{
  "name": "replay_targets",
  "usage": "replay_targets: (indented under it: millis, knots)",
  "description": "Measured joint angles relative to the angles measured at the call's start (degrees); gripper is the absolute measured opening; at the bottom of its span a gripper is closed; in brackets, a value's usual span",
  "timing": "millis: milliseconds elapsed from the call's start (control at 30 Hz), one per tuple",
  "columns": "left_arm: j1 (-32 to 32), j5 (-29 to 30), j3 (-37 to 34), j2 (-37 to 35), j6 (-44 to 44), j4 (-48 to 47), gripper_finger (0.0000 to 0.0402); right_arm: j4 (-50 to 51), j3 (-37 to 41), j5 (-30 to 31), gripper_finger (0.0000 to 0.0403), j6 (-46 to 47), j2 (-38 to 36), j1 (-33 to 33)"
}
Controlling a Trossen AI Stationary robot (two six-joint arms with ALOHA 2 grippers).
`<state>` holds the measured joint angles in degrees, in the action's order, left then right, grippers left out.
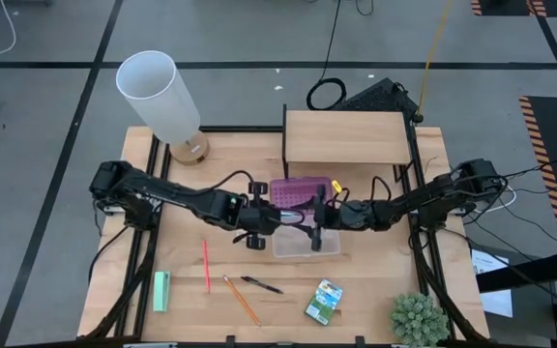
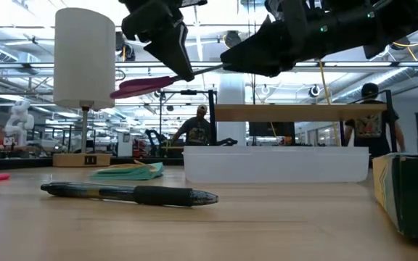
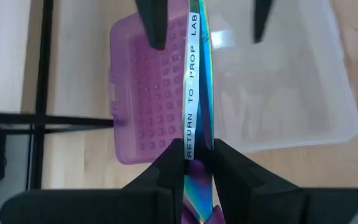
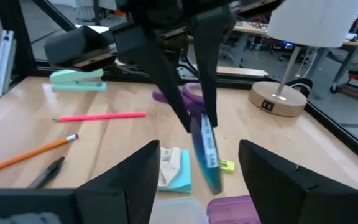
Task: Pack school essentials
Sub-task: Put the purple scissors into the purple supply box
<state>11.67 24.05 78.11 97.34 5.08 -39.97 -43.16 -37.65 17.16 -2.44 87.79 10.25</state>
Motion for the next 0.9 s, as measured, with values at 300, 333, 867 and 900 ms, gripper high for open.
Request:
replay_targets:
  millis: [300,333,867,900]
  knots:
    - [0.52,-0.02,0.00,0.00,0.20,1.70,0.0069,-0.15,0.00,-0.93,0.0143,-0.44,0.00,-0.12]
    - [0.52,-0.04,0.00,0.00,0.20,1.76,0.0069,-0.14,0.00,-0.93,0.0134,-0.44,0.00,-0.12]
    - [0.56,-0.02,-0.04,-0.02,-0.02,2.58,0.0069,-0.08,0.00,-1.06,0.0032,-1.22,0.00,-0.12]
    - [0.56,-0.02,-0.04,-0.02,-0.02,2.59,0.0069,-0.08,0.01,-1.06,0.0035,-1.23,0.00,-0.12]
